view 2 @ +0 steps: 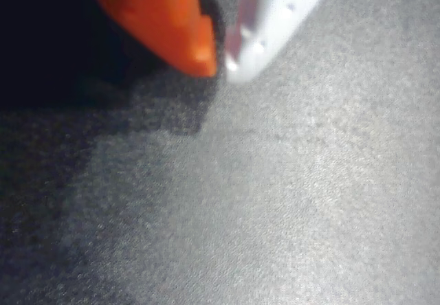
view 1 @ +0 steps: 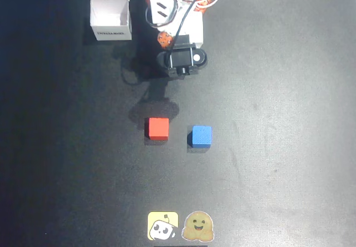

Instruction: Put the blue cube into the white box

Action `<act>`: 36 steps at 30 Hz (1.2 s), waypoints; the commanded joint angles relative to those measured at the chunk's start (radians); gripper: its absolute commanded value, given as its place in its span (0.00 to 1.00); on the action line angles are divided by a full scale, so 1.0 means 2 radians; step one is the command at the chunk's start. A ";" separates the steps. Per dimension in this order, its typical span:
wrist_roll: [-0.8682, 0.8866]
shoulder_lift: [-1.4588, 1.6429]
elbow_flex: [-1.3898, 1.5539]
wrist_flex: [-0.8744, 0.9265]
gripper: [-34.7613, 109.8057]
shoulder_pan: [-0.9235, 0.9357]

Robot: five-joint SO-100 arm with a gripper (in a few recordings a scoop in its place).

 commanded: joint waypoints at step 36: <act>0.001 -0.044 -0.076 0.016 0.24 -0.017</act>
